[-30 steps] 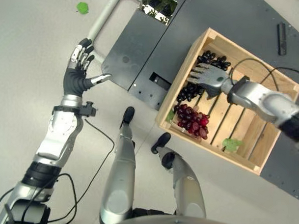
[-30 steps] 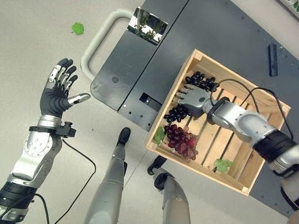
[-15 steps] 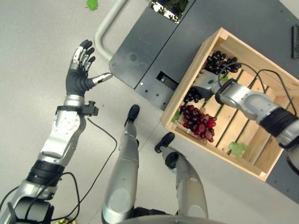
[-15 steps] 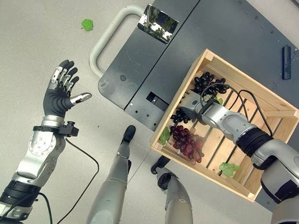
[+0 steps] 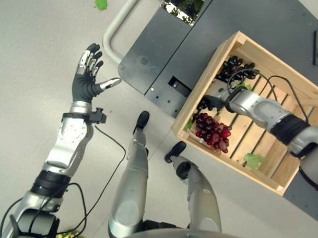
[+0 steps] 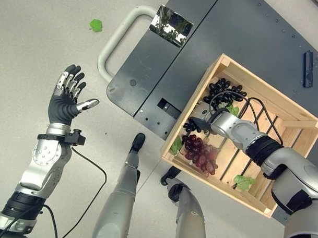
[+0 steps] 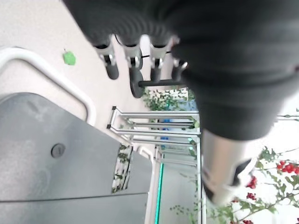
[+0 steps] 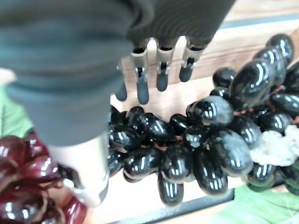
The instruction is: Pick up the fruits from the basket on one side to the basket on the other side
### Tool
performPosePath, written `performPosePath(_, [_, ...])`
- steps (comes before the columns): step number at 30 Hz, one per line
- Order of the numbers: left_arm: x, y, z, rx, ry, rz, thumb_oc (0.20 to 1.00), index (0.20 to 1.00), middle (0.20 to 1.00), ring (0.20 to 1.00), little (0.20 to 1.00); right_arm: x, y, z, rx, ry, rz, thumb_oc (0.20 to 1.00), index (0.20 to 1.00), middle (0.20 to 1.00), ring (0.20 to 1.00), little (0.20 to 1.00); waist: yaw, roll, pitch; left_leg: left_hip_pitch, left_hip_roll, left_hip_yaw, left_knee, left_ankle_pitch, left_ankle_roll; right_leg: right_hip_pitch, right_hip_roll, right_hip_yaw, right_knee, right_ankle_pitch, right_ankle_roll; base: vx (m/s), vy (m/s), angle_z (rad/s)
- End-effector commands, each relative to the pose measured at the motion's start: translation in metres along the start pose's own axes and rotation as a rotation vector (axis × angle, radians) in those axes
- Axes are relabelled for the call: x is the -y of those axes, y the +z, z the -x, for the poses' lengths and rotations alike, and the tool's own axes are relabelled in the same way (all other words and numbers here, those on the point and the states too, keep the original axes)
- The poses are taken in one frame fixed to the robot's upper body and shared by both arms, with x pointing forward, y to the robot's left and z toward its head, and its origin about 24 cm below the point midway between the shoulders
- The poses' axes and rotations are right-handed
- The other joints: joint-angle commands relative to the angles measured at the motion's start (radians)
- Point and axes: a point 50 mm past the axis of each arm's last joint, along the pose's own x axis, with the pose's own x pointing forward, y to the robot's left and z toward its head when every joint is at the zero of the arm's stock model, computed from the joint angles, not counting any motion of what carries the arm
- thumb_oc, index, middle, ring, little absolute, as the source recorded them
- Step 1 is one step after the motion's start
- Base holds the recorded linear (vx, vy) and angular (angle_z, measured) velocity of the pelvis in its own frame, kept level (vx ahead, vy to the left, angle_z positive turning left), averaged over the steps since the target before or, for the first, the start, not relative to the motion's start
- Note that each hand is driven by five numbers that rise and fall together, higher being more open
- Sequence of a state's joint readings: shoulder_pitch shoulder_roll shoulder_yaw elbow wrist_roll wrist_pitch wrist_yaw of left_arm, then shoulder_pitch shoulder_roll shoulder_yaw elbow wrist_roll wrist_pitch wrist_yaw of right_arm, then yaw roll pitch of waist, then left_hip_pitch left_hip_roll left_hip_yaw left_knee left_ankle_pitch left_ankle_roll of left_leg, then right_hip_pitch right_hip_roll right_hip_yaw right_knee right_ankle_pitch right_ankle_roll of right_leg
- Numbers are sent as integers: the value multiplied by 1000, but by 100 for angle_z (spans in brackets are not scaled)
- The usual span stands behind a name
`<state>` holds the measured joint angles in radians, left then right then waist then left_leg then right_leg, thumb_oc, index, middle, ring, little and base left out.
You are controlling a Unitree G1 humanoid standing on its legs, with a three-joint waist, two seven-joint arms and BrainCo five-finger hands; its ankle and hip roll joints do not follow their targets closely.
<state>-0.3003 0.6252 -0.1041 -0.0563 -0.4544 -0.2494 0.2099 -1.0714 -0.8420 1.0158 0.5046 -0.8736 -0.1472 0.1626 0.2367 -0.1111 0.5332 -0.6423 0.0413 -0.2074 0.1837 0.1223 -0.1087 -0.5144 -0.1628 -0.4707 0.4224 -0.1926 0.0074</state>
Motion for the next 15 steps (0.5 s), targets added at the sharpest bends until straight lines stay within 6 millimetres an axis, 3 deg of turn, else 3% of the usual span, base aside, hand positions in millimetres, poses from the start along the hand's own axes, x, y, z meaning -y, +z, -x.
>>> performPosePath(1, [11, 10, -4, 72, -15, 64, 1000, 1000, 1000, 1000, 1000, 21, -16, 1, -48, -25, 62, 1000, 1000, 1000, 1000, 1000, -7, 22, -13, -1, -2, 3, 41, -69, 12, 23, -25, 6, -34, 42, 101, 0, 0, 0])
performPosePath(9, [12, 9, -3, 66, -27, 70, 1000, 1000, 1000, 1000, 1000, -2, -28, 6, -94, 58, 60, 1000, 1000, 1000, 1000, 1000, -6, 26, -13, -8, -9, -2, 44, -68, 13, 16, -30, 4, -22, 38, 101, 0, 0, 0])
performPosePath(10, [12, 9, -3, 66, -27, 70, 1000, 1000, 1000, 1000, 1000, -3, -28, 6, -94, 58, 60, 959, 959, 959, 959, 959, -6, 26, -13, -8, -9, -2, 44, -68, 13, 16, -31, 4, -22, 38, 101, 0, -3, 4])
performPosePath(11, [12, 8, -2, 64, -29, 71, 1000, 1000, 1000, 1000, 1000, -10, -30, 7, -111, 83, 47, 733, 733, 733, 733, 733, -5, 29, -13, -7, -9, -3, 42, -67, 14, 16, -31, 4, -21, 35, 100, 4, -1, 4])
performPosePath(12, [12, 8, -2, 61, -28, 73, 1000, 1000, 1000, 1000, 1000, -14, -32, 7, -123, 93, 39, 592, 592, 592, 592, 592, -4, 30, -13, -7, -9, -4, 42, -67, 14, 16, -31, 4, -20, 34, 100, 4, -4, 4])
performPosePath(14, [12, 7, -2, 58, -30, 76, 1000, 1000, 1000, 1000, 1000, -21, -34, 7, -141, 116, 24, 482, 482, 482, 482, 482, -2, 31, -13, -8, -9, -4, 42, -66, 15, 14, -31, 4, -18, 34, 99, -1, -3, 2])
performPosePath(15, [12, 7, -1, 55, -32, 79, 1000, 1000, 1000, 1000, 1000, -31, -39, 8, -179, 150, -4, 329, 329, 329, 329, 329, -2, 33, -13, -9, -11, -7, 41, -65, 15, 11, -32, 4, -16, 33, 99, -2, -3, 5])
